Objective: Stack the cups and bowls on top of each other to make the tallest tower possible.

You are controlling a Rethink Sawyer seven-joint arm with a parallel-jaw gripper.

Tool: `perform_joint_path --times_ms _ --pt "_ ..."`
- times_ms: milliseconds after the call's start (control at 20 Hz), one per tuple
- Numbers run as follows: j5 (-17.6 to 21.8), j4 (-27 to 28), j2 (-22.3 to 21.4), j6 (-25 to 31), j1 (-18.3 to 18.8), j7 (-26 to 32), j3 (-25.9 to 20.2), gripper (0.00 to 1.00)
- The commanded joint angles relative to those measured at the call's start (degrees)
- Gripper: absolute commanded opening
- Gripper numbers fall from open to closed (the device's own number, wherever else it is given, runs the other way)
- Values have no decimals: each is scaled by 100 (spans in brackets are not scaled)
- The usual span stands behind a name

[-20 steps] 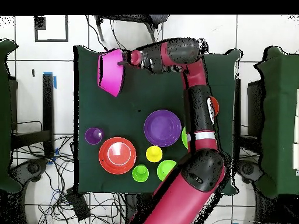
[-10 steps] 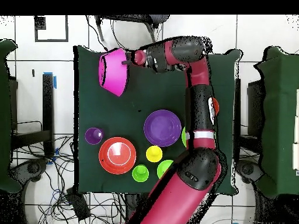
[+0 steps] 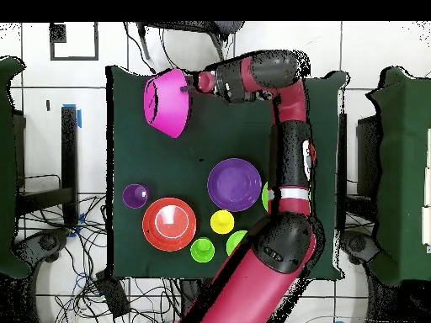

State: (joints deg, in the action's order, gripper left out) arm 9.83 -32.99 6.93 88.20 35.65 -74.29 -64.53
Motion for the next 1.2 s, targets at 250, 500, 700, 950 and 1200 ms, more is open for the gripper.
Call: perform_joint_path --times_ms 250,500,700,950,1200 --pt "1255 261 111 -345 51 2181 924 0" --pt "1361 155 21 -555 149 2210 1051 0" --pt "1447 7 -73 -743 217 2154 1166 100" --pt "1548 -222 -177 -960 372 2038 1293 100" --pt "1631 -769 -363 -1422 631 1920 1472 100"
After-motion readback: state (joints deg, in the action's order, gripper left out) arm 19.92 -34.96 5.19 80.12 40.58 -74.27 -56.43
